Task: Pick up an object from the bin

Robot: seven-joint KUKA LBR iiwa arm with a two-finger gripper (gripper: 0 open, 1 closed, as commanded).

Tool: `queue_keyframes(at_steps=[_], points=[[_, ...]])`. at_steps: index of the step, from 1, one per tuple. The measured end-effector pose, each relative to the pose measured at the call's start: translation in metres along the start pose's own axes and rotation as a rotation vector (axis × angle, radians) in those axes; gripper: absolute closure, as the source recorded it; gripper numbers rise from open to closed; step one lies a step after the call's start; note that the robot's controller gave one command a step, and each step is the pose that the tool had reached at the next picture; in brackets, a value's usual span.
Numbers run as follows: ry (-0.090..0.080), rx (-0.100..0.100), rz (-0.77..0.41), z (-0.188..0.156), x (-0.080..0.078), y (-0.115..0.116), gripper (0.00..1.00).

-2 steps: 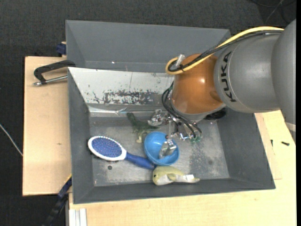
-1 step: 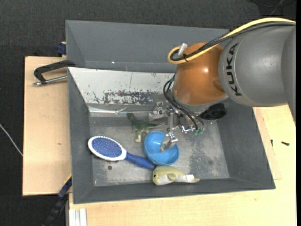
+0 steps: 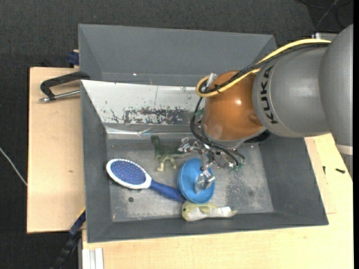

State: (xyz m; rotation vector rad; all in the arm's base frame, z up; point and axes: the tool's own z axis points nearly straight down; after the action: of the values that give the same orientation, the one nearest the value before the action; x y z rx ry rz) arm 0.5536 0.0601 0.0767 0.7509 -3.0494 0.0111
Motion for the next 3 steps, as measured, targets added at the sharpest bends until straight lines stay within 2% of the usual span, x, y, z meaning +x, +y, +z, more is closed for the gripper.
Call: queue_keyframes(at_steps=[1,2,3], points=[[-0.006,-0.003,0.001,-0.003,-0.001,-0.001,0.0],[-0.006,0.004,0.001,-0.008,-0.003,-0.006,1.0],[-0.015,-0.002,0.003,-0.037,-0.006,-0.007,1.0]])
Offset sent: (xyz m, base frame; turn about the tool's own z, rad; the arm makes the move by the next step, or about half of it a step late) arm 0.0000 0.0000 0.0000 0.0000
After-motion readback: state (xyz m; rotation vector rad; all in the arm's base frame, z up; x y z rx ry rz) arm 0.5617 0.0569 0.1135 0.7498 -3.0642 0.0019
